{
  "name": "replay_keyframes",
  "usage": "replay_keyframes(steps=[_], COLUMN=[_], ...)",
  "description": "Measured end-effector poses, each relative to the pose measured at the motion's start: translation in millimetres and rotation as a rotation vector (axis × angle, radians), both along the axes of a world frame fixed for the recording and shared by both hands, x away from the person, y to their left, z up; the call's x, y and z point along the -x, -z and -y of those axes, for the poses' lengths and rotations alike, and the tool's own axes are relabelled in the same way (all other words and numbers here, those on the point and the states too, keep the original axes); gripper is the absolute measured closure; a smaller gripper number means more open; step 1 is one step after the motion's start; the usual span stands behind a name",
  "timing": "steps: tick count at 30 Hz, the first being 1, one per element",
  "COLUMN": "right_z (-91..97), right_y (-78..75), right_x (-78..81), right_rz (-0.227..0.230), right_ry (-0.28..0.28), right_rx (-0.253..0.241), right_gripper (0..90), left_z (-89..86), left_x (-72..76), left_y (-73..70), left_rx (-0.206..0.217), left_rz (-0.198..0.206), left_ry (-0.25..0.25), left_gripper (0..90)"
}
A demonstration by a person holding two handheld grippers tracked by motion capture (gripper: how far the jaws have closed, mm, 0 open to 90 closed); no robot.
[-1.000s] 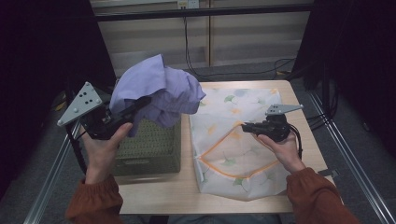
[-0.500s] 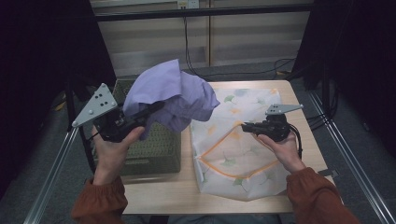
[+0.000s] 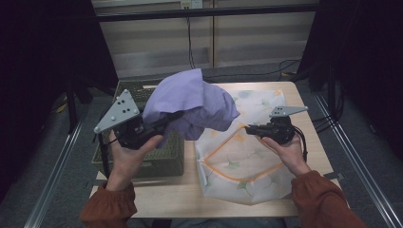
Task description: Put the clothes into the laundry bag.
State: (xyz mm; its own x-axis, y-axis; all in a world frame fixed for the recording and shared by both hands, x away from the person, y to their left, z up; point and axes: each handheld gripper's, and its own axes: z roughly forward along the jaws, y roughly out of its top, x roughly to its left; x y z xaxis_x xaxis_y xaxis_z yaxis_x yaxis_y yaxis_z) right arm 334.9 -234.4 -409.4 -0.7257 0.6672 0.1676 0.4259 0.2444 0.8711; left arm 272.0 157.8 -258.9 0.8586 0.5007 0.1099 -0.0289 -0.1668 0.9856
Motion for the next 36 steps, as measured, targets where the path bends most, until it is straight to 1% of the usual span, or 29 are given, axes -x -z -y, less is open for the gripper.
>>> replay_keyframes(steps=[2,3,4,5,6,8,10,13,17,18,20,21,23,24,26,29,31,33,36], right_z=[0.0,0.0,0.1,0.1,-0.1,-0.3,-0.6,-1.1,-1.5,-1.5,-1.3,-1.2,-1.0,-1.1,-1.7,-1.6,-0.9,-0.5,-0.2], right_y=[0.0,0.0,0.1,0.1,0.0,-0.2,0.1,1.0,1.1,1.0,0.7,0.6,0.8,1.2,1.6,1.1,0.8,0.5,0.1], right_x=[-0.1,-0.1,-0.2,-0.3,-0.1,0.1,0.1,-0.3,-0.3,-0.3,-0.2,-0.2,-0.5,-0.6,-0.9,-0.9,-0.8,-0.9,-0.7], right_rz=[-0.002,-0.002,-0.005,-0.005,-0.004,-0.003,-0.003,-0.004,-0.006,-0.005,-0.004,-0.004,-0.004,-0.004,-0.005,-0.005,-0.007,-0.005,-0.002], right_ry=[0.001,0.001,0.005,0.002,0.000,-0.002,0.000,-0.005,-0.007,-0.007,-0.006,-0.006,-0.005,-0.007,-0.009,-0.009,-0.009,-0.006,-0.010], right_rx=[-0.002,-0.002,-0.004,-0.003,-0.003,-0.001,0.002,0.001,0.001,0.001,-0.002,-0.002,-0.004,0.000,0.000,-0.006,-0.010,-0.010,-0.006], right_gripper=[88.0,88.0,88.0,88.0,88.0,88.0,88.0,88.0,88.0,88.0,88.0,88.0,88.0,88.0,88.0,88.0,88.0,88.0,88.0], left_z=[6.0,6.0,9.1,14.0,15.1,18.7,21.4,28.3,36.3,38.1,41.4,42.6,45.9,47.3,50.4,55.3,59.1,63.8,70.3], left_x=[0.2,0.2,0.1,0.0,-0.8,-2.1,-3.7,-3.0,-0.8,0.1,0.9,0.8,-0.9,-2.5,-4.9,-8.7,-8.3,-7.4,-5.2], left_y=[2.0,2.0,2.9,5.1,5.8,8.8,11.6,14.4,16.7,17.0,18.4,18.6,21.9,24.0,28.4,35.2,37.8,40.2,42.6], left_rx=[-0.001,-0.001,0.000,-0.003,-0.015,0.005,-0.006,-0.014,-0.027,-0.030,-0.025,-0.041,-0.023,-0.028,-0.048,-0.068,-0.066,-0.079,-0.110], left_rz=[-0.017,-0.017,-0.030,-0.030,-0.036,-0.055,-0.060,-0.077,-0.072,-0.082,-0.084,-0.083,-0.108,-0.108,-0.123,-0.132,-0.139,-0.146,-0.136], left_ry=[0.011,0.011,0.015,0.017,0.036,0.054,0.064,0.078,0.096,0.107,0.114,0.121,0.149,0.146,0.133,0.153,0.158,0.175,0.186], left_gripper=[76.7,76.6,76.6,76.3,76.3,76.2,76.2,76.2,76.1,76.1,76.1,76.1,76.1,76.1,76.1,76.1,76.2,76.1,76.1])
